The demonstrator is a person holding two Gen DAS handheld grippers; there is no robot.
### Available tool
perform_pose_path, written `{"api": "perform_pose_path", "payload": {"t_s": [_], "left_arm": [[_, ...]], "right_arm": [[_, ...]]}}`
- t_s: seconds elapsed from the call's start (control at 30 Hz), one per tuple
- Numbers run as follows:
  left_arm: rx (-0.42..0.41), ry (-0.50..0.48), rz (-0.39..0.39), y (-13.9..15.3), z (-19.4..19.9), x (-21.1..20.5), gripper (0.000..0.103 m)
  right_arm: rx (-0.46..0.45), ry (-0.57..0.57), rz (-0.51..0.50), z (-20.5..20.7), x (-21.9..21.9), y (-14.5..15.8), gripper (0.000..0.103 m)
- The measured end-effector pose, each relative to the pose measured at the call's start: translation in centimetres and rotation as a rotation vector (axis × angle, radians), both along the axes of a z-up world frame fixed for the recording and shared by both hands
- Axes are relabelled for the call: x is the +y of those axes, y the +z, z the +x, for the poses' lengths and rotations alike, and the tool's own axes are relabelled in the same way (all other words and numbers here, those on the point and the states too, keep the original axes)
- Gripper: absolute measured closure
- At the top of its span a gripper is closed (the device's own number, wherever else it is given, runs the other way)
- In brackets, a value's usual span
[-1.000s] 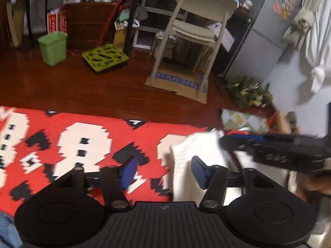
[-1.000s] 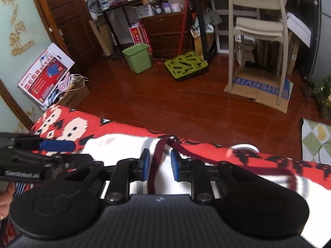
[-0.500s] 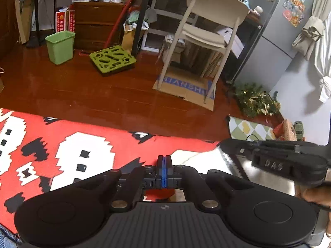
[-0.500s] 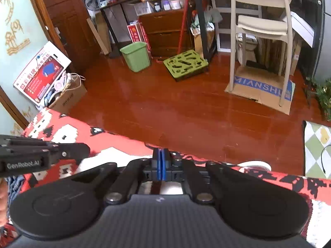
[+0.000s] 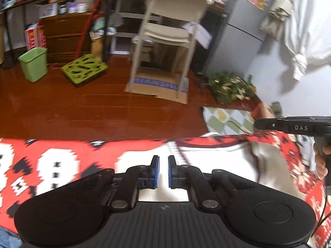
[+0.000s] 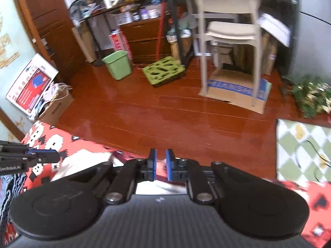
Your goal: Fold clothes
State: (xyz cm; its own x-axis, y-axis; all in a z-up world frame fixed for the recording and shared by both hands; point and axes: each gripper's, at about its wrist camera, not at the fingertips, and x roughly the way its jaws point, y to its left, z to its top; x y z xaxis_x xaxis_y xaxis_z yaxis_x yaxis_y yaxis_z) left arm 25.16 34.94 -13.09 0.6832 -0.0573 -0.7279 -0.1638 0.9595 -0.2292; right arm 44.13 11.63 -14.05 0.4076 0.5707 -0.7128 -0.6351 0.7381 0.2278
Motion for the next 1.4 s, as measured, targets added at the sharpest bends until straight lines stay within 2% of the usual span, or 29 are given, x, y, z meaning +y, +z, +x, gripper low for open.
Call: {"api": "perform_pose_path", "payload": {"t_s": [0.1, 0.2, 0.27, 0.37, 0.47, 0.7, 0.77, 0.83, 0.93, 1.0, 1.03, 1.07, 1.1, 1.23, 1.4], "left_arm": [[0.012, -0.058, -0.011, 0.4, 1.5, -2.8, 0.082], [0.024, -0.109, -0.053, 0.1, 3.7, -5.4, 0.074], [0.036, -0.129, -0.096, -0.4, 5.4, -6.9, 0.07], [0.056, -0.13, -0.172, -1.7, 7.9, -8.6, 0.07], [0.072, -0.132, -0.208, -2.8, 10.1, -10.3, 0.07], [0.09, -0.082, -0.328, -4.5, 13.1, -11.2, 0.068], [0.094, -0.084, -0.369, -4.7, 13.5, -11.2, 0.063], [0.098, -0.086, -0.369, -4.9, 13.6, -11.5, 0.061], [0.098, -0.095, -0.381, -5.2, 13.7, -11.8, 0.063], [0.092, -0.107, -0.386, -5.3, 13.7, -12.1, 0.071], [0.089, -0.113, -0.371, -5.4, 13.8, -12.3, 0.078], [0.086, -0.119, -0.355, -5.4, 13.8, -12.5, 0.096], [0.084, -0.125, -0.332, -5.4, 13.8, -12.7, 0.101], [0.03, -0.119, -0.223, -4.7, 13.8, -13.0, 0.101], [0.036, -0.155, -0.077, -5.1, 14.9, -13.8, 0.101]], "right_arm": [[0.013, -0.063, -0.037, 0.4, -5.2, 0.3, 0.091], [0.044, -0.126, -0.049, 0.8, -10.1, -0.3, 0.09], [0.068, -0.158, -0.035, 1.1, -12.7, -1.0, 0.085], [0.1, -0.188, -0.025, 1.7, -15.5, -2.3, 0.084], [0.123, -0.193, -0.027, 2.3, -16.6, -3.8, 0.084], [0.226, -0.243, 0.07, 2.6, -16.4, -6.3, 0.084], [0.251, -0.251, 0.095, 2.7, -16.3, -6.6, 0.084], [0.268, -0.257, 0.103, 2.8, -16.2, -6.8, 0.084], [0.28, -0.259, 0.104, 2.8, -16.0, -6.8, 0.083], [0.277, -0.253, 0.099, 2.8, -15.5, -6.8, 0.09], [0.259, -0.25, 0.089, 2.6, -15.3, -6.7, 0.099], [0.238, -0.247, 0.078, 2.5, -15.0, -6.5, 0.1], [0.217, -0.244, 0.068, 2.3, -14.8, -6.3, 0.101], [0.127, -0.272, 0.042, 1.9, -14.6, -5.4, 0.103], [0.089, -0.276, 0.018, 2.0, -14.3, -5.7, 0.103]]}}
